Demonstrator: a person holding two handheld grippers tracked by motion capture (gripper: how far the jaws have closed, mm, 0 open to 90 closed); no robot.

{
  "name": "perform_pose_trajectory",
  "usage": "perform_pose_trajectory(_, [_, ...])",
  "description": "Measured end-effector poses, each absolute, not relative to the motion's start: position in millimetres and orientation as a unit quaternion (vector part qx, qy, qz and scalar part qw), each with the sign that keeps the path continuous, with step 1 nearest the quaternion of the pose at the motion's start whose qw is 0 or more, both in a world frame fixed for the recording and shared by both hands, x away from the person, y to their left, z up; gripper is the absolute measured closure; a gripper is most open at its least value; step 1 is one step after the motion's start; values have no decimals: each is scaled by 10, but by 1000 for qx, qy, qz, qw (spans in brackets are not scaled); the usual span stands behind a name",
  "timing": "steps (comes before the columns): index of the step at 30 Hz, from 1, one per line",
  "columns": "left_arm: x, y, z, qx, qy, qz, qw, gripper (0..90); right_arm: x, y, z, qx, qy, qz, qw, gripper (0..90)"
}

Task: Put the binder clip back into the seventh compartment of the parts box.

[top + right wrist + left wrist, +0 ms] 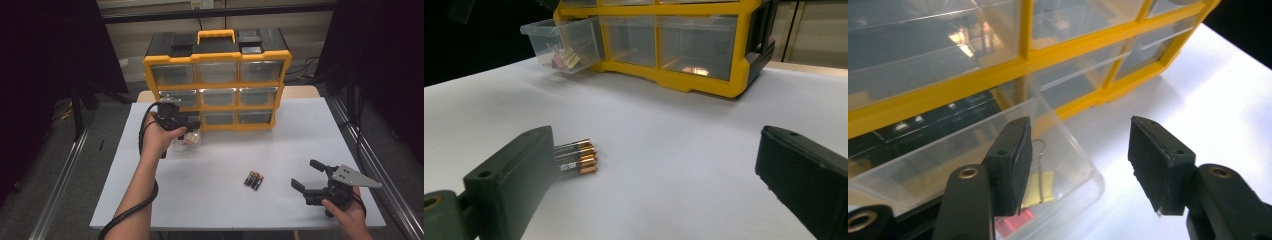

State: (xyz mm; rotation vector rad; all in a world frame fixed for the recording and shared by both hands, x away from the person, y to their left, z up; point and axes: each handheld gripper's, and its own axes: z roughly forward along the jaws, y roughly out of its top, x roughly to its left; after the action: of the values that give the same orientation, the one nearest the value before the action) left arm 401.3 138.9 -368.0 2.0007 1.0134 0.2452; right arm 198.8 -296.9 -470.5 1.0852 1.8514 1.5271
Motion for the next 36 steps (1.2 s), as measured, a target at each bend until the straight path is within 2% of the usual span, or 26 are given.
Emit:
perform_pose_trajectory(5, [3955,1357,-3716,795,405,96,440,401,1985,-2971,-4704,399,680,562,252,23])
perform_pose_trajectory(14, [3856,1341,-3776,789,403,101,452,272,1980,-2968,-4700,402,677,563,250,24])
perform_pose_trajectory(19, [3789,1337,-3808,786,402,104,458,245,1977,-2964,-4696,403,677,563,250,23])
perform_pose_trajectory(30, [3656,1350,-3860,779,401,124,467,224,1976,-2965,-4697,400,679,562,250,23])
perform_pose_trajectory(36, [3596,1366,-3882,773,401,128,474,254,1980,-2966,-4701,395,682,562,251,23])
